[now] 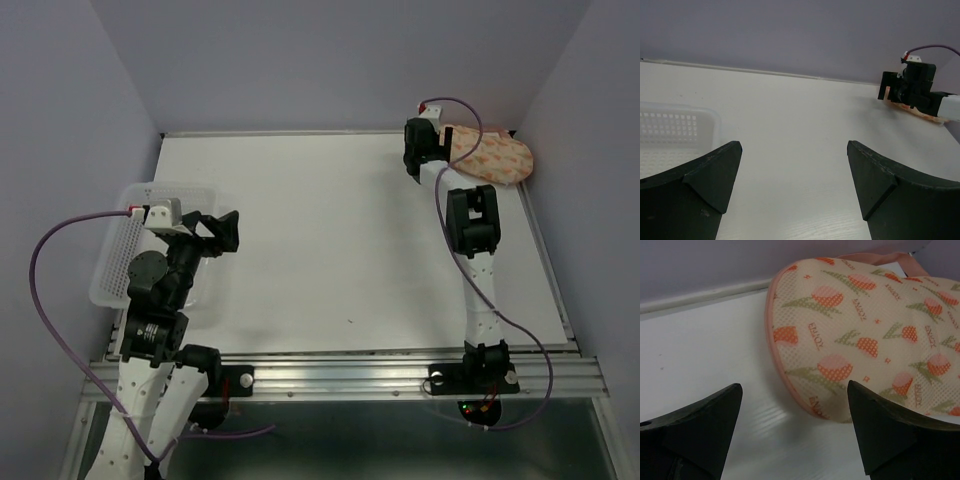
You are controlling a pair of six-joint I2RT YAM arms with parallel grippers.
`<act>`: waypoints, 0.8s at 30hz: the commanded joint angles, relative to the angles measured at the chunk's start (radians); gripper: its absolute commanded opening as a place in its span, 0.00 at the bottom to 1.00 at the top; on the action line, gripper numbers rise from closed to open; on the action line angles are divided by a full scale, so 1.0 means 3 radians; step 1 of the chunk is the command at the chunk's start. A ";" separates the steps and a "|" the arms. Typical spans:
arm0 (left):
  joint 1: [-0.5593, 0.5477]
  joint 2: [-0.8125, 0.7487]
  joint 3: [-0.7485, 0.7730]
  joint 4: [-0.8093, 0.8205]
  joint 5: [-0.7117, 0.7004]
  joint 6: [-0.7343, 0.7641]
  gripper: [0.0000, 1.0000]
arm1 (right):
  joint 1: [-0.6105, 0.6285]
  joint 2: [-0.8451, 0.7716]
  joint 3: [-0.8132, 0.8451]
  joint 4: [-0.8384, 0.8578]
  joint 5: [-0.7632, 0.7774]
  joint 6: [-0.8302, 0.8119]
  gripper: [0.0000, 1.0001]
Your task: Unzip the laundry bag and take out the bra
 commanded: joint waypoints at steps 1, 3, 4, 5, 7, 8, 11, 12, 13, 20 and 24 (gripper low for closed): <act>0.0033 0.0029 -0.0032 0.0154 0.0045 0.0003 0.99 | -0.0084 0.0224 0.0436 0.0457 0.0216 -0.0582 0.89; 0.0043 0.0055 -0.0032 0.0149 0.0050 -0.0007 0.99 | -0.0120 0.0352 0.0492 0.0621 0.0196 -0.0689 0.88; 0.0059 0.0065 -0.0032 0.0154 0.0060 -0.0002 0.99 | -0.0155 0.0388 0.0523 0.0708 0.0185 -0.0786 0.86; 0.0064 0.0075 -0.0032 0.0149 0.0065 -0.0007 0.99 | -0.0156 0.0419 0.0543 0.0734 0.0180 -0.0828 0.85; 0.0079 0.0091 -0.0032 0.0149 0.0076 -0.0007 0.99 | -0.0186 0.0516 0.0604 0.0760 0.0170 -0.0904 0.82; 0.0084 0.0096 -0.0032 0.0149 0.0076 -0.0007 0.99 | -0.0217 0.0567 0.0620 0.0765 0.0170 -0.0925 0.81; 0.0100 0.0101 -0.0032 0.0149 0.0081 -0.0012 0.99 | -0.0217 0.0593 0.0605 0.0805 0.0165 -0.0956 0.59; 0.0105 0.0101 -0.0037 0.0149 0.0081 -0.0012 0.99 | -0.0217 0.0588 0.0579 0.0821 0.0135 -0.0966 0.50; 0.0105 0.0101 -0.0037 0.0149 0.0081 -0.0012 0.99 | -0.0217 0.0567 0.0534 0.0841 0.0104 -0.0991 0.42; 0.0135 0.0075 -0.0042 0.0246 0.0106 -0.0002 0.99 | 0.0007 -0.0209 -0.0457 0.0750 -0.0422 -0.0696 0.03; 0.0135 0.0035 -0.0052 0.0267 0.0117 0.0003 0.99 | 0.0401 -0.1005 -0.1245 0.0612 -0.0805 -0.0389 0.01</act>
